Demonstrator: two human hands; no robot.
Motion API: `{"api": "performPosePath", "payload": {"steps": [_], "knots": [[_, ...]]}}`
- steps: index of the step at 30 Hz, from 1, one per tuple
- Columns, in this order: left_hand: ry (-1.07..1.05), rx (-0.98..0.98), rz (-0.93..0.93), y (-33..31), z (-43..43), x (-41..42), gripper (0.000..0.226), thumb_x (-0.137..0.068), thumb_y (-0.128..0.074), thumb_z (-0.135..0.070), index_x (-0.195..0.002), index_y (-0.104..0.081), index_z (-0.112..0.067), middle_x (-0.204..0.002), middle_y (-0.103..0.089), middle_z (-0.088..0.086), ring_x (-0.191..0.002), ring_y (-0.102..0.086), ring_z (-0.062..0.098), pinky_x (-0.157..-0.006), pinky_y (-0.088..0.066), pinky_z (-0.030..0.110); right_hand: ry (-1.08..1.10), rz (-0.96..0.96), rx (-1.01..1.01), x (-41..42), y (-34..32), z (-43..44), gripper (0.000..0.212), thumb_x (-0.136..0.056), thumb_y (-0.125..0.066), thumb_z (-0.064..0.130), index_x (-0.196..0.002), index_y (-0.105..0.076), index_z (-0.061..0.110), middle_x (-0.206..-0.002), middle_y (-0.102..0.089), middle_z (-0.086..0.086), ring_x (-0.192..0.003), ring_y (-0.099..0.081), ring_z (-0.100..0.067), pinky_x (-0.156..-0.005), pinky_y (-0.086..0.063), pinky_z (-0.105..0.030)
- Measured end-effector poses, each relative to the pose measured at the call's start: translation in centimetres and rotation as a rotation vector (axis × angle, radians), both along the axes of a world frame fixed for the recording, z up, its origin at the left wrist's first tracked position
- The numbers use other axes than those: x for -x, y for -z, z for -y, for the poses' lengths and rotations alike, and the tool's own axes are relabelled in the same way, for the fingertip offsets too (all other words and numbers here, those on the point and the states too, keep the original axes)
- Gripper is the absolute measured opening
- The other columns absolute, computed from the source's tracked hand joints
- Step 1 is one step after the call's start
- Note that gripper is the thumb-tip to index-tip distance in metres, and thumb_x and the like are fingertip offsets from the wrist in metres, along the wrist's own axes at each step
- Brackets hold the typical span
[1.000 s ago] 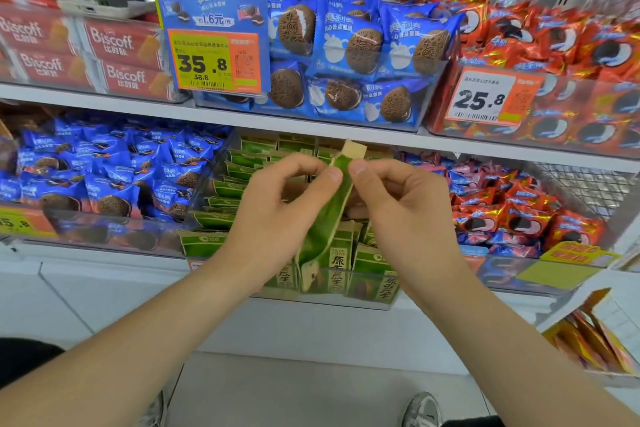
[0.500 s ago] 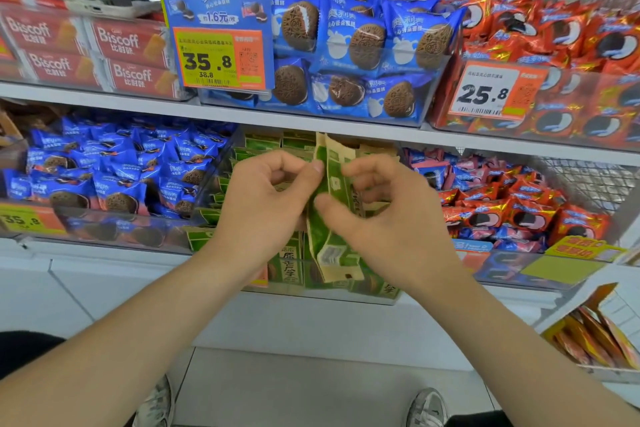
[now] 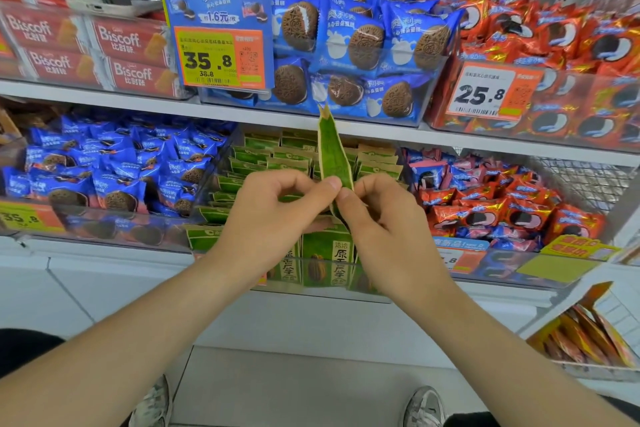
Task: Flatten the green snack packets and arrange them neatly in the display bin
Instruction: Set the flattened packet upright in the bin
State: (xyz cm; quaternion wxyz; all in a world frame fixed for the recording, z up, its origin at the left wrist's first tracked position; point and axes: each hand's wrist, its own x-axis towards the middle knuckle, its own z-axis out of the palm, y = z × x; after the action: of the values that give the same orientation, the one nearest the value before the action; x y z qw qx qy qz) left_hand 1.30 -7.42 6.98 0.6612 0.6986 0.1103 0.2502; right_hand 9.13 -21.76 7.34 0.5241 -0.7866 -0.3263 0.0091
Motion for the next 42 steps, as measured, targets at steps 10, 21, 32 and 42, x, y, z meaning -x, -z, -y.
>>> {"api": "performPosePath", "payload": {"steps": [10, 21, 32, 42], "knots": [[0.079, -0.11, -0.043, 0.1, -0.3, 0.4, 0.004, -0.093, -0.078, -0.009, -0.093, -0.081, -0.013, -0.092, -0.082, 0.004, -0.091, -0.081, 0.022, -0.086, -0.065, 0.04, -0.007, -0.176, -0.147, -1.0, 0.1, 1.0, 0.013, -0.104, -0.067, 0.019, -0.094, -0.074, 0.015, -0.085, -0.079, -0.008, -0.083, -0.077, -0.031, -0.077, -0.063, -0.059], [0.112, 0.15, -0.047, -0.6, -0.7, 0.3, 0.017, -0.103, -0.062, -0.003, -0.088, -0.063, -0.009, -0.088, -0.077, 0.014, -0.085, -0.078, 0.021, -0.083, -0.065, 0.039, 0.021, -0.607, -0.273, -2.1, -0.8, 1.3, 0.039, -0.096, -0.078, 0.038, -0.128, -0.068, 0.018, -0.106, -0.081, -0.002, -0.1, -0.078, -0.024, -0.082, -0.06, -0.037], [0.161, 0.322, -0.112, 0.1, -0.6, -0.2, 0.03, -0.104, -0.061, -0.01, -0.133, -0.063, -0.005, -0.115, -0.08, 0.012, -0.109, -0.078, 0.026, -0.088, -0.065, 0.035, 0.045, -0.535, -0.303, -2.2, -1.1, 1.3, 0.018, -0.109, -0.058, 0.019, -0.115, -0.075, 0.019, -0.111, -0.078, -0.014, -0.082, -0.061, -0.017, -0.065, -0.048, -0.027], [-0.123, 0.008, -0.08, 0.6, -0.2, -0.1, 0.036, -0.096, -0.077, -0.028, -0.127, -0.06, -0.02, -0.118, -0.076, -0.006, -0.104, -0.077, 0.016, -0.083, -0.065, 0.035, -0.026, -0.625, -0.3, -1.2, -0.8, 1.0, 0.017, -0.104, -0.066, 0.018, -0.109, -0.081, 0.011, -0.1, -0.082, -0.007, -0.095, -0.077, -0.025, -0.086, -0.06, -0.035]]}}
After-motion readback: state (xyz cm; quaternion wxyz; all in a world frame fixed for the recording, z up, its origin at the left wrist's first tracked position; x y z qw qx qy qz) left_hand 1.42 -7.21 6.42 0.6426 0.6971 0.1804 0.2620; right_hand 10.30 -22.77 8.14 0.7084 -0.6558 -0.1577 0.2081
